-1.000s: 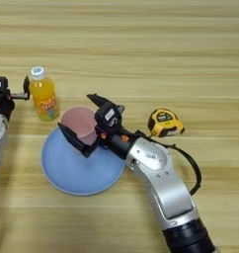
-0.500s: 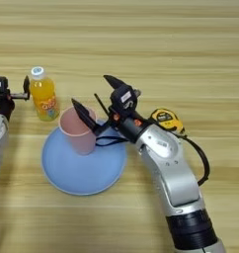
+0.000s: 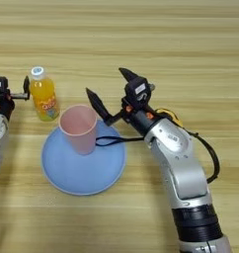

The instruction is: Move the objects on the table

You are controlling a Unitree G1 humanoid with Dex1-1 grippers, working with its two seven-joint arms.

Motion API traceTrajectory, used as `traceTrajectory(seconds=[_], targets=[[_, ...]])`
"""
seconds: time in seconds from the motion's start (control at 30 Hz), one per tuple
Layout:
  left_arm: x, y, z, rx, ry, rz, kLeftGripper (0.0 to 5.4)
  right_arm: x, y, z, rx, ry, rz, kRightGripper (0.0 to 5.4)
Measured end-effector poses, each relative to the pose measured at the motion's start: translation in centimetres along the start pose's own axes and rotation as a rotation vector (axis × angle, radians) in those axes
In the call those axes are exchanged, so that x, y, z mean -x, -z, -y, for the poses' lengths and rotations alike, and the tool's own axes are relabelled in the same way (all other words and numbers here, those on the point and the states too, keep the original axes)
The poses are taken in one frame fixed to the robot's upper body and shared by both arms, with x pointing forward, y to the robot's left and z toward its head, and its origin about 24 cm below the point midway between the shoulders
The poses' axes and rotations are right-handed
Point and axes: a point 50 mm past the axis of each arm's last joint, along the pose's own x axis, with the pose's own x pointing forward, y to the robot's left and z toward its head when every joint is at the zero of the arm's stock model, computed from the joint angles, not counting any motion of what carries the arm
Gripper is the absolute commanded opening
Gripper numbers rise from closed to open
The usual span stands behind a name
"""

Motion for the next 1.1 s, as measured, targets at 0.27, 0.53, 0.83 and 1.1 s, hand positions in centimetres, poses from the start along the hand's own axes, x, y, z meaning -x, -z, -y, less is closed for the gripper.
traceTrajectory(seconds=[0.27, 0.53, 0.83, 1.1], targets=[[0.0, 0.0, 0.0, 0.0, 0.0, 0.0, 5.4, 0.8, 1.3, 3.7, 0.077, 0.17, -0.083, 5.36], [0.0, 0.0, 0.0, 0.0, 0.0, 0.0, 5.4, 1.8, 2.7, 5.4, 0.152, 0.231, -0.194, 5.36], [0.0, 0.0, 0.0, 0.0, 0.0, 0.0, 5.4, 3.3, 4.9, 6.7, 0.179, 0.266, -0.333, 5.36], [0.0, 0.0, 0.1, -0.001, 0.001, 0.0, 5.4, 4.1, 6.8, 7.2, 0.147, 0.287, -0.409, 5.36]])
